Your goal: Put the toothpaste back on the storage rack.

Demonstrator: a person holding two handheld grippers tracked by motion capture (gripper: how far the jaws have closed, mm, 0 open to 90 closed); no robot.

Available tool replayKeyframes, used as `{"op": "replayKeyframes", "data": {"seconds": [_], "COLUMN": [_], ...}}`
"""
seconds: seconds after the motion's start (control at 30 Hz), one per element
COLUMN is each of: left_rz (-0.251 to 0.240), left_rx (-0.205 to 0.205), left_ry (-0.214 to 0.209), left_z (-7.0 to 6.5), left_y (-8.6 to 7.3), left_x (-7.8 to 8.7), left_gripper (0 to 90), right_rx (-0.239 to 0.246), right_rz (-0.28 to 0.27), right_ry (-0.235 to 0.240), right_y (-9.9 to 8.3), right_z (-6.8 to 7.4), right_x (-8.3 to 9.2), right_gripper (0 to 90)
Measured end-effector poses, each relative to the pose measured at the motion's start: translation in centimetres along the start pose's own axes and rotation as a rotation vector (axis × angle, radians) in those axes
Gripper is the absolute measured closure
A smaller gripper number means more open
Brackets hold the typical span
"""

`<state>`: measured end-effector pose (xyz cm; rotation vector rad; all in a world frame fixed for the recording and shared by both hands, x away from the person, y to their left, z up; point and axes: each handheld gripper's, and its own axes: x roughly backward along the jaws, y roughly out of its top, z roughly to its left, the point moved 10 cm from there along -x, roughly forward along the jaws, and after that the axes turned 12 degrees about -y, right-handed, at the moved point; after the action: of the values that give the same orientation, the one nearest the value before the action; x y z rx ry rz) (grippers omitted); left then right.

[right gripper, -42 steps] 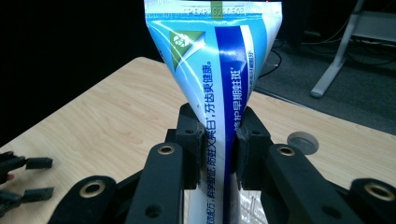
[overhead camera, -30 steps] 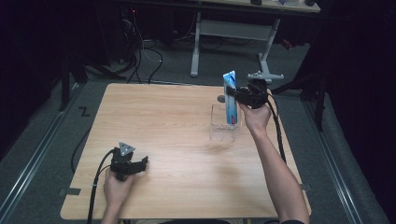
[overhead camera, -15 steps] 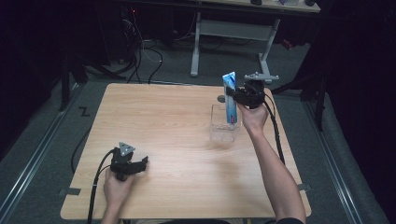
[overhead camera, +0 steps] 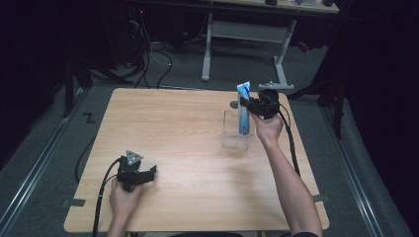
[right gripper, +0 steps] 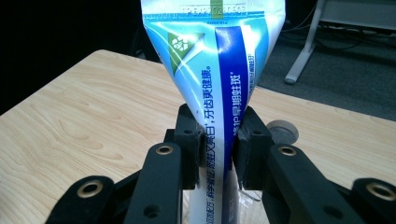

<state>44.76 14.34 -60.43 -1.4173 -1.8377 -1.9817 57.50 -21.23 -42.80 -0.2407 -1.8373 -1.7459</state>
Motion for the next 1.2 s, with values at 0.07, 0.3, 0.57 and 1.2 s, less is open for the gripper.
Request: {"op": "replayKeyframes", "data": {"seconds": [0.07, 0.3, 0.57, 1.2], "left_rz": [0.0, 0.0, -0.001, -0.001], "left_rx": [0.0, 0.0, 0.0, 0.0], "left_ry": [0.0, 0.0, 0.0, 0.0], "left_z": [0.0, 0.0, 0.0, 0.0], "left_y": [0.0, 0.0, 0.0, 0.0], "left_x": [0.0, 0.0, 0.0, 0.0], "left_gripper": [23.9, 23.9, 23.9, 24.0], "right_rx": [0.0, -0.002, 0.013, 0.022], "right_rz": [0.007, 0.022, 0.042, 0.079], "right_ry": [0.0, -0.001, -0.006, 0.001], "right_y": [-0.3, -1.0, -1.7, -3.3], "right_z": [0.0, -0.1, -0.3, -0.4], "right_x": [-0.1, -0.4, -0.3, -0.4], "right_gripper": [74.0, 73.9, 73.8, 73.6]}}
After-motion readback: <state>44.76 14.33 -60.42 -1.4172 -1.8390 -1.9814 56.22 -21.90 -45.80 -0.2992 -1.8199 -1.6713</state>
